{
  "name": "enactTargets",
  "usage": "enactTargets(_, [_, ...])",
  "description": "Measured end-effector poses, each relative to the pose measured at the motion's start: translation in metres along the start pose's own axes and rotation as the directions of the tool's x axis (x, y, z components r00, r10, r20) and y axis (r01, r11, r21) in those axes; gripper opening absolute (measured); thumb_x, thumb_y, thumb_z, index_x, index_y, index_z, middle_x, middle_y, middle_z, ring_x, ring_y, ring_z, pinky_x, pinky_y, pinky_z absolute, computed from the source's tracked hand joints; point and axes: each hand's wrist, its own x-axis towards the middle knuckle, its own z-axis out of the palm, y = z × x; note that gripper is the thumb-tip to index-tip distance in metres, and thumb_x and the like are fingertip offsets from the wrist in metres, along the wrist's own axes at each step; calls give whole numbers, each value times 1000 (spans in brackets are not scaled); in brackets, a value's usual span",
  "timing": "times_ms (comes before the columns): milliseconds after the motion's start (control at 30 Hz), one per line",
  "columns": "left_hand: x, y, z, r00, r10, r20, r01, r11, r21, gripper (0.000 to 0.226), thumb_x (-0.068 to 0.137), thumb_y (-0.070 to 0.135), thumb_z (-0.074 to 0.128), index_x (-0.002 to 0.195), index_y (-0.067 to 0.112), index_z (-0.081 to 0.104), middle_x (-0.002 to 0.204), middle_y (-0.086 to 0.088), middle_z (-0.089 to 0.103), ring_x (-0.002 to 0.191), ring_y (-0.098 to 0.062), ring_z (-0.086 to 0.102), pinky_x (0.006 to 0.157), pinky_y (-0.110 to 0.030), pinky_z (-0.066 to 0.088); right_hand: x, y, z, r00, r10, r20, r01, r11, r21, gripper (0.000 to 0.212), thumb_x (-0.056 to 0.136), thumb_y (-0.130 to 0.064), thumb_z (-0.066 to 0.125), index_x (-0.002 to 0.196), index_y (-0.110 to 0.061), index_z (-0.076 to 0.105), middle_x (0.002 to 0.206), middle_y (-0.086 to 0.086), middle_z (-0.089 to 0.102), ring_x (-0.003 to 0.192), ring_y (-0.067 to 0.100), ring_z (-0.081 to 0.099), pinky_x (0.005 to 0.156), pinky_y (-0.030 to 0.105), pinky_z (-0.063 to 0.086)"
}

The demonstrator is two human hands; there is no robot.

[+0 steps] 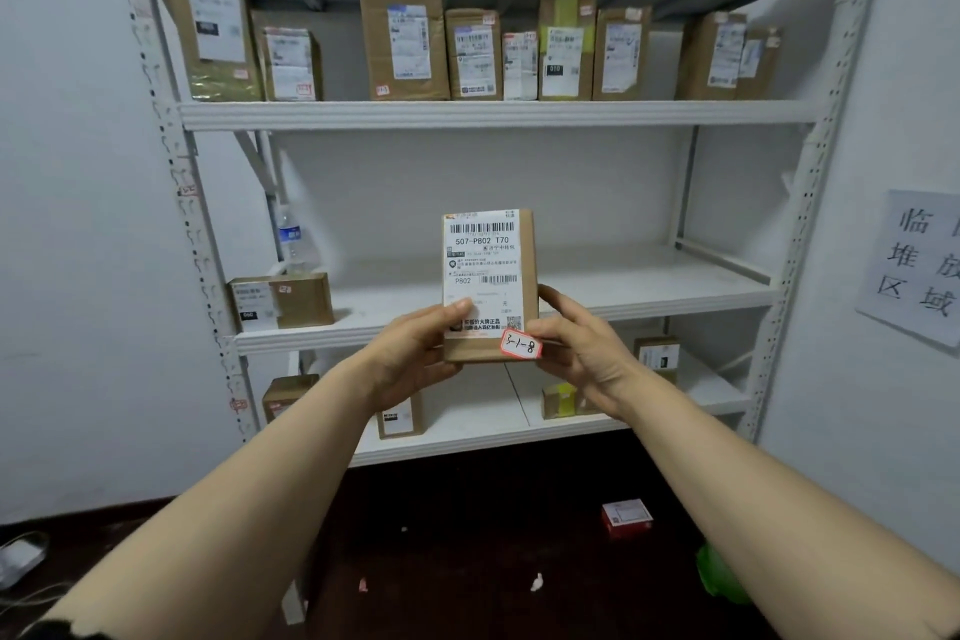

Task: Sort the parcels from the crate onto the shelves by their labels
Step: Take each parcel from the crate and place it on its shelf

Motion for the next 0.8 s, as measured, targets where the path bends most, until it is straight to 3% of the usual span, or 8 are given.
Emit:
enactTargets(100, [-2,12,10,999,37,-28,-36,999,8,25,79,30,67,101,20,69,97,-1,69,84,-14,59,82,-27,44,6,-11,-5,1000,-26,-5,26,999,41,50,86,-9,60,131,-28,51,99,7,73,82,15,62,78,25,47])
enactTargets(233, [-1,32,18,993,107,-46,-106,994,16,32,78,26,69,110,19,68,108,-2,71,88,-12,63,90,-29,43,25,-29,-9,998,-67,2,67,998,10,46,86,-10,59,130,-21,56,99,4,74,93,15,63,97,34,44])
enactTargets(367, [12,58,16,976,188,-111,-180,981,75,30,86,28,65,116,25,66,120,0,67,100,-15,58,99,-34,39,51,-49,-3,993,-111,42,110,994,17,43,87,-13,59,130,-17,56,96,3,75,84,13,67,77,26,50])
enactTargets(467, [30,79,12,958,252,-140,-229,960,159,25,86,32,64,111,33,66,115,6,69,109,-12,59,99,-37,40,73,-63,1,988,-143,59,141,990,27,40,90,-12,55,129,-18,57,97,2,74,80,10,67,68,22,49])
enactTargets(700, [109,119,5,931,344,-124,-316,927,201,19,84,25,67,103,28,70,102,4,73,89,-12,60,83,-27,46,141,-84,-12,977,-210,-26,210,978,17,34,91,-17,55,124,-21,61,96,0,74,80,11,67,73,25,50])
enactTargets(800, [155,129,12,941,335,-52,-319,927,200,24,84,25,67,108,26,68,101,3,74,92,-13,63,80,-25,46,168,-95,-36,970,-223,-93,222,975,-27,31,91,-22,56,121,-25,62,97,-1,74,78,8,68,70,23,50])
